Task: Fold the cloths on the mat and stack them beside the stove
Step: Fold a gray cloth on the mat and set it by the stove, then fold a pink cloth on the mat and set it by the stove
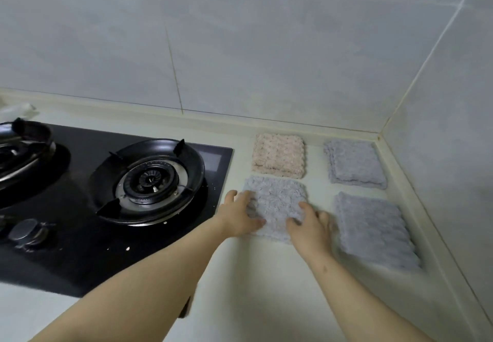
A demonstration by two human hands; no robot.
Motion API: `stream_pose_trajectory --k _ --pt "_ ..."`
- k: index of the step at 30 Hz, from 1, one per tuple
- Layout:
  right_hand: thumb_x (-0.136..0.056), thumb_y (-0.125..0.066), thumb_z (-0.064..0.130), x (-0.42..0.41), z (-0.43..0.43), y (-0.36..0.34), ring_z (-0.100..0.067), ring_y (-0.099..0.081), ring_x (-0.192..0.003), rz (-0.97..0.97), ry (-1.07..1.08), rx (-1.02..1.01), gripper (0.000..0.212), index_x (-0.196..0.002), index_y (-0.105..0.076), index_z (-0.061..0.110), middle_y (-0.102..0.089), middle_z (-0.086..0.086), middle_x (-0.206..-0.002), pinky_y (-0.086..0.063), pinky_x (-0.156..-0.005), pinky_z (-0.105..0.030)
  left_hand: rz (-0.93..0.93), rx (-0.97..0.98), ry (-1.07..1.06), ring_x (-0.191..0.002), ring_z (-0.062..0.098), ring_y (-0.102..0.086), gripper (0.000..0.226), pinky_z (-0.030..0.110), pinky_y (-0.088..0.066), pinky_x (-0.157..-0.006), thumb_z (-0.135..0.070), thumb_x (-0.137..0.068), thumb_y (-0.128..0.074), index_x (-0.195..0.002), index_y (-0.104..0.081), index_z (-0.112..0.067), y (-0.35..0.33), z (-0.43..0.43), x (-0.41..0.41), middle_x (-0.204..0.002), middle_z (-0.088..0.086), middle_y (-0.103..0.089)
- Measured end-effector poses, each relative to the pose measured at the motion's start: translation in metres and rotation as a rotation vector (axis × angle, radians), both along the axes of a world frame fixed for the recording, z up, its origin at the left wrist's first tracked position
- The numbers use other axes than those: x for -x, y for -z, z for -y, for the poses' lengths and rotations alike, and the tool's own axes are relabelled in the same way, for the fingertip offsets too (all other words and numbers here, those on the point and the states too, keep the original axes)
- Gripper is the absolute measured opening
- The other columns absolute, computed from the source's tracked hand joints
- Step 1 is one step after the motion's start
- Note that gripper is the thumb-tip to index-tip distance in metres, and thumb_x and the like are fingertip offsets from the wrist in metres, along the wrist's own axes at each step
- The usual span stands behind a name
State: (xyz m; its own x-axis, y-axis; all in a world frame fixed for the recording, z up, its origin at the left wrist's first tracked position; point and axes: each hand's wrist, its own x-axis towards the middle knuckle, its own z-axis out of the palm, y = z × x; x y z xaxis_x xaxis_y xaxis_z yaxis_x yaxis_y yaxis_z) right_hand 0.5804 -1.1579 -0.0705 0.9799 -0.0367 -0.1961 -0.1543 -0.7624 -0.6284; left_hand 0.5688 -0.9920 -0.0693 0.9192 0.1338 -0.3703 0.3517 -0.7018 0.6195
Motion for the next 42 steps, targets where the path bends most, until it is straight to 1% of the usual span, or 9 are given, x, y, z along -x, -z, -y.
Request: stream_pose_trajectory --k 5,10,14,17,21,27,34,38,42 --pt "-0.087 -0.056 0.016 0.034 -0.051 -0.044 -0.025 -0.037 -0.124 0.241 -0.074 -0.177 0.036 -0.122 -0.055 0.021 -0.044 -0.008 -0.130 -0.026 -0.101 -0.028 0.242 0.081 -0.134 -0.120 0.025 -0.049 0.051 0.031 -0.044 -0.094 -0.028 -0.090 -0.056 -0.137 -0.037 -0.021 -0.034 -0.026 0.046 -0.135 -0.001 -0.044" --pt "-0.089 -0.055 0.016 0.094 -0.145 -0.078 -0.019 -0.048 -0.111 0.266 -0.295 -0.380 0.018 -0.103 -0.060 0.026 -0.046 0.006 -0.105 -0.038 -0.093 -0.026 0.396 0.227 -0.470 -0.102 0.010 -0.055 0.035 0.024 -0.044 -0.085 -0.022 -0.093 -0.052 -0.128 -0.050 -0.026 -0.063 -0.103 0.137 -0.121 -0.005 -0.058" --pt "-0.088 -0.057 0.017 0.170 -0.233 -0.083 -0.009 -0.054 -0.097 0.167 -0.458 -0.522 0.016 -0.089 -0.058 0.033 -0.052 0.007 -0.107 -0.048 -0.091 -0.032 0.480 0.280 -0.695 -0.093 0.005 -0.057 0.019 0.018 -0.044 -0.070 -0.020 -0.091 -0.052 -0.107 -0.060 -0.029 -0.073 -0.181 0.231 -0.103 -0.012 -0.063" --pt "-0.088 -0.055 0.016 0.238 -0.304 -0.082 -0.004 -0.054 -0.094 0.048 -0.599 -0.585 0.019 -0.084 -0.058 0.035 -0.055 0.009 -0.105 -0.044 -0.079 -0.020 0.519 0.312 -0.839 -0.092 0.009 -0.059 0.016 0.024 -0.046 -0.074 -0.018 -0.090 -0.054 -0.092 -0.062 -0.032 -0.075 -0.237 0.311 -0.095 -0.011 -0.065" --pt "-0.089 -0.052 0.014 0.319 -0.384 -0.073 -0.004 -0.053 -0.093 -0.075 -0.772 -0.605 0.017 -0.089 -0.059 0.030 -0.055 0.008 -0.108 -0.037 -0.070 -0.008 0.536 0.302 -1.030 -0.094 0.012 -0.061 0.014 0.028 -0.049 -0.080 -0.021 -0.090 -0.053 -0.096 -0.062 -0.031 -0.073 -0.301 0.406 -0.098 -0.005 -0.065" --pt "-0.092 -0.050 0.014 0.418 -0.470 -0.060 0.002 -0.051 -0.087 -0.231 -0.958 -0.573 0.017 -0.089 -0.057 0.029 -0.058 0.004 -0.110 -0.037 -0.064 -0.010 0.560 0.252 -1.257 -0.092 0.012 -0.062 0.014 0.028 -0.049 -0.075 -0.020 -0.092 -0.052 -0.094 -0.062 -0.030 -0.067 -0.365 0.521 -0.095 -0.007 -0.067" --pt "-0.092 -0.050 0.013 0.463 -0.549 -0.047 0.005 -0.049 -0.085 -0.273 -1.091 -0.535 0.014 -0.095 -0.058 0.025 -0.056 0.001 -0.113 -0.035 -0.062 -0.009 0.601 0.198 -1.435 -0.087 0.008 -0.062 0.014 0.023 -0.045 -0.072 -0.018 -0.093 -0.051 -0.098 -0.061 -0.026 -0.059 -0.422 0.581 -0.096 -0.006 -0.065" --pt "-0.092 -0.052 0.014 0.467 -0.602 -0.038 0.005 -0.047 -0.084 -0.292 -1.143 -0.523 0.013 -0.097 -0.056 0.025 -0.052 0.001 -0.117 -0.035 -0.062 -0.008 0.630 0.204 -1.493 -0.079 0.009 -0.060 0.012 0.024 -0.043 -0.070 -0.016 -0.093 -0.051 -0.095 -0.061 -0.024 -0.058 -0.471 0.582 -0.091 -0.002 -0.065" --pt "-0.094 -0.050 0.013 0.447 -0.666 -0.036 -0.002 -0.049 -0.086 -0.281 -1.122 -0.514 0.013 -0.100 -0.056 0.023 -0.053 -0.001 -0.118 -0.035 -0.059 -0.008 0.606 0.178 -1.509 -0.086 0.012 -0.062 0.013 0.026 -0.048 -0.071 -0.018 -0.093 -0.050 -0.097 -0.061 -0.024 -0.058 -0.530 0.565 -0.093 -0.003 -0.065"
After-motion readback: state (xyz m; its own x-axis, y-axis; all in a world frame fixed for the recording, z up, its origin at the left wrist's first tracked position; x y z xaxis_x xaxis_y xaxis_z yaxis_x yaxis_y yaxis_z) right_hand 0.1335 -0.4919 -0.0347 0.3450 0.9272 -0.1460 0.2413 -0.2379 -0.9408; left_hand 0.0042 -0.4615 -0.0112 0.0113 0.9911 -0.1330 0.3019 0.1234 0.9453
